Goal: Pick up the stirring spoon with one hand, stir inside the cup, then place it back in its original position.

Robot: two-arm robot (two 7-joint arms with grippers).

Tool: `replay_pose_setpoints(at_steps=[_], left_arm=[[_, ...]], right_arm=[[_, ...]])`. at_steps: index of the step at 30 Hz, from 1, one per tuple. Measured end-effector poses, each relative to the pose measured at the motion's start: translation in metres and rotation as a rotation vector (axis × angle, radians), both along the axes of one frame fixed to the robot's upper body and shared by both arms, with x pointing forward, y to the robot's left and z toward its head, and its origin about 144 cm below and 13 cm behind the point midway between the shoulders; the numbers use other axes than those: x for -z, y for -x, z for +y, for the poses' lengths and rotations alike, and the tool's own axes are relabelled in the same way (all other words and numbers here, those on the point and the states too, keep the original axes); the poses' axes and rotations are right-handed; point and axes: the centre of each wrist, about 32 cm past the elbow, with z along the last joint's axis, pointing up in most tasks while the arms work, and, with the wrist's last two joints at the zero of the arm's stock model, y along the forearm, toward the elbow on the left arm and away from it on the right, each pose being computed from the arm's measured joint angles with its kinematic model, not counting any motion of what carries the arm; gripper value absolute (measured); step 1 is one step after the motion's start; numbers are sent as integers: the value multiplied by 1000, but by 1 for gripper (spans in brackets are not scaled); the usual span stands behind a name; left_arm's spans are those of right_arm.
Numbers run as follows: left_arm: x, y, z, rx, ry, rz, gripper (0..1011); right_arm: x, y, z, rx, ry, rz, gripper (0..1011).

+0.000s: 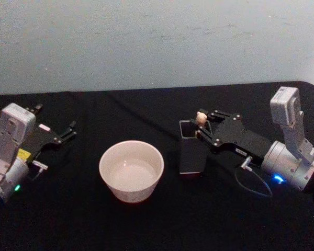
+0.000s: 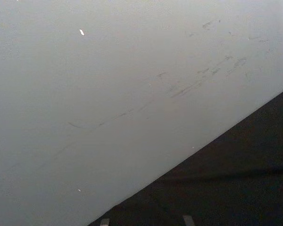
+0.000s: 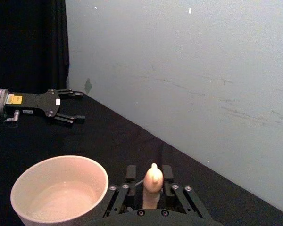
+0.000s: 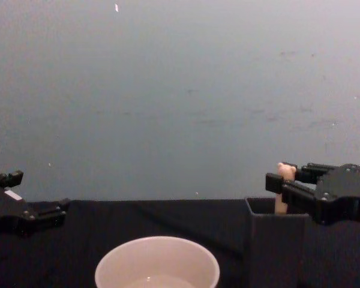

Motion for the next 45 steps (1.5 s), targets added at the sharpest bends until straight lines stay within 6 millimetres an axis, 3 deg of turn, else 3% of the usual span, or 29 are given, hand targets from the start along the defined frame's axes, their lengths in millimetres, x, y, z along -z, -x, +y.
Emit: replay_pose_setpoints(at_steps=[5,6,14,23,27,34,39,45], left_arm=[[0,0,0,0,0,0,1001],[0,0,0,0,0,0,1001],[0,0,0,0,0,0,1001],[0,0,0,0,0,0,1001],[0,0,0,0,0,0,1001],[0,0,0,0,0,0,1001],[0,0,0,0,0,0,1001],[0,0,0,0,0,0,1001]], right_arm=[[0,0,0,0,-1,0,450],[0,0,0,0,-1,-1,520],[0,0,0,-2,-2,-1,781],[0,0,0,-2,-3,-2,1002],[-2,0,0,-2,-8,-11,1000],[-27,-6,-1,19,-75,-131,1002],[-40,-8,-6,138,-120,-208,1002],[-29,-10,-8,324,-82,-192,1002]])
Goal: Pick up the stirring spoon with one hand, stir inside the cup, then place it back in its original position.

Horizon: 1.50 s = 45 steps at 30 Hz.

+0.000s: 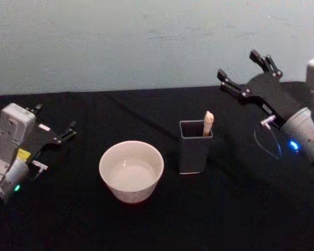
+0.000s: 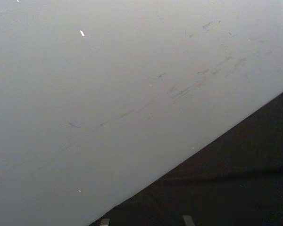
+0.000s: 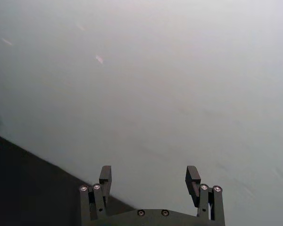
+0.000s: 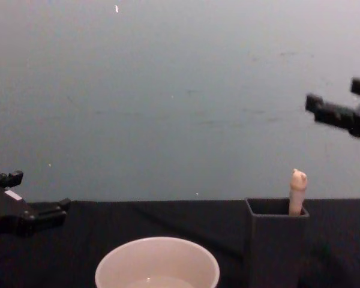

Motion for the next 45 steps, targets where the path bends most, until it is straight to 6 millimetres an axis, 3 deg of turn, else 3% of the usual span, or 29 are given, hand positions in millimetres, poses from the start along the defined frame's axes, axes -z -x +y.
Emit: replay_pose_setpoints(at_steps=[8,15,45], left_arm=[[0,0,0,0,0,0,1001],[0,0,0,0,0,0,1001],[0,0,0,0,0,0,1002]], right_arm=[[39,0,1,109,19,172,1002],[54,1,4,107,35,244,1002],[53,1,3,106,36,239,1002]])
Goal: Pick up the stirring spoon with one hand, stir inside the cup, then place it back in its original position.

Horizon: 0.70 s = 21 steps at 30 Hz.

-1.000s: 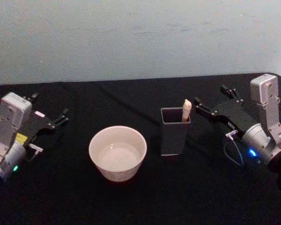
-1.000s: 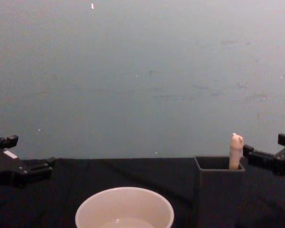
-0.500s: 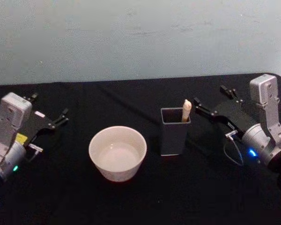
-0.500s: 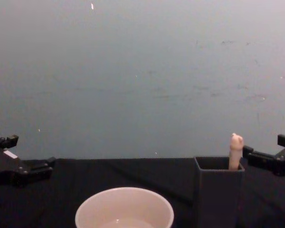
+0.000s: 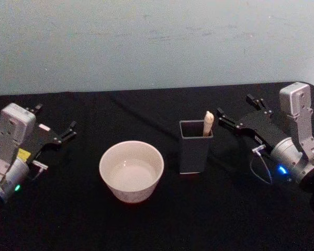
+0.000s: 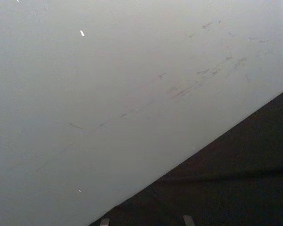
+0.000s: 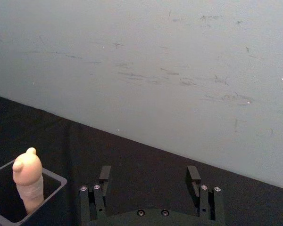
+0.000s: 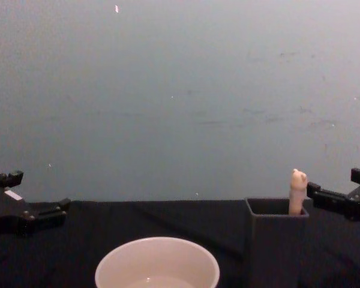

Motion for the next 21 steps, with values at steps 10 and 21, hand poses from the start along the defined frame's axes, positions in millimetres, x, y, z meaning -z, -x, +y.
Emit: replay_pose_setpoints(at_steps=[10,21], left_arm=[[0,0,0,0,0,0,1001],[0,0,0,0,0,0,1001]], right_arm=[[0,0,0,0,-1,-2,1002],[0,0,0,0,-1,-2,1000]])
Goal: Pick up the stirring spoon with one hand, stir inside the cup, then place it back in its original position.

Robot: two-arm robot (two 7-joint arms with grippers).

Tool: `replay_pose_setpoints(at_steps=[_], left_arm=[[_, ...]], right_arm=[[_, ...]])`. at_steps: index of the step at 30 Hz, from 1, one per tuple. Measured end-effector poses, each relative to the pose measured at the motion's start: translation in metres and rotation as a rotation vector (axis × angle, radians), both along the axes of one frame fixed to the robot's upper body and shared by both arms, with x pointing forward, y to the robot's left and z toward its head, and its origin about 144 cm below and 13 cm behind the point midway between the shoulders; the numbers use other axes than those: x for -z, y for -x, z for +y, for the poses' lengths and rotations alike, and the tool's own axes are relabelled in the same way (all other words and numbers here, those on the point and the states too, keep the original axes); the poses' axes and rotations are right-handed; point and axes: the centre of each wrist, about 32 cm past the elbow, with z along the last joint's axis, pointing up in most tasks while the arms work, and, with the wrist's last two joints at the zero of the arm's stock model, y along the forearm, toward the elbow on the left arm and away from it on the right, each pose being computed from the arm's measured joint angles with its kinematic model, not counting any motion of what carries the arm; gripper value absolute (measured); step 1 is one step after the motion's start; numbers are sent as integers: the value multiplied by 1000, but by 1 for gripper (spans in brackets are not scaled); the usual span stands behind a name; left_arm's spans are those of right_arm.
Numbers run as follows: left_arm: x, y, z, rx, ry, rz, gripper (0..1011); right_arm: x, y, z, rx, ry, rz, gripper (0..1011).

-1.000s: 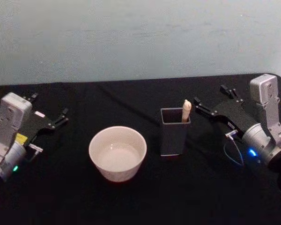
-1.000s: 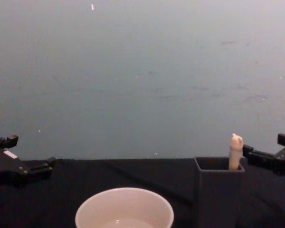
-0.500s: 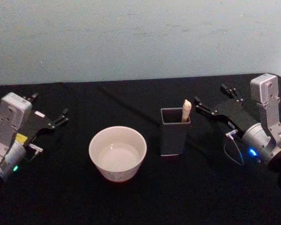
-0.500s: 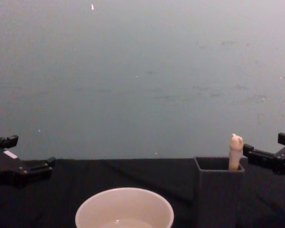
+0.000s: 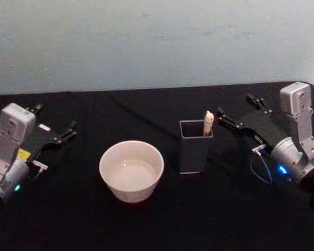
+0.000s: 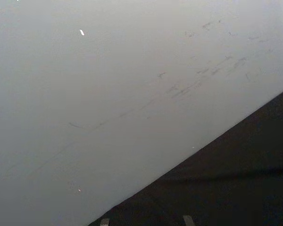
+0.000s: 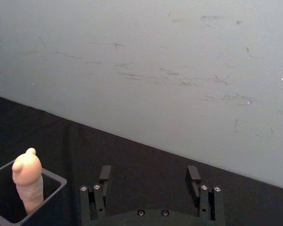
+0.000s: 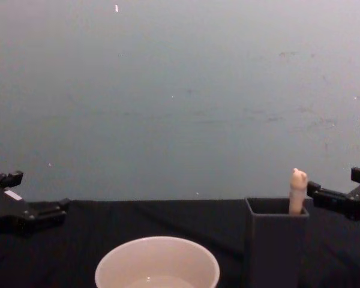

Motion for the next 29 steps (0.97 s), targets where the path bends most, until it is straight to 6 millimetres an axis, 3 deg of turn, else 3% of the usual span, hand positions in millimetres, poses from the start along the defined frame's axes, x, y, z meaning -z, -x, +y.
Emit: replay_pose_setpoints(at_steps=[29], left_arm=[[0,0,0,0,0,0,1001]], right_arm=[[0,0,0,0,0,0,1002]])
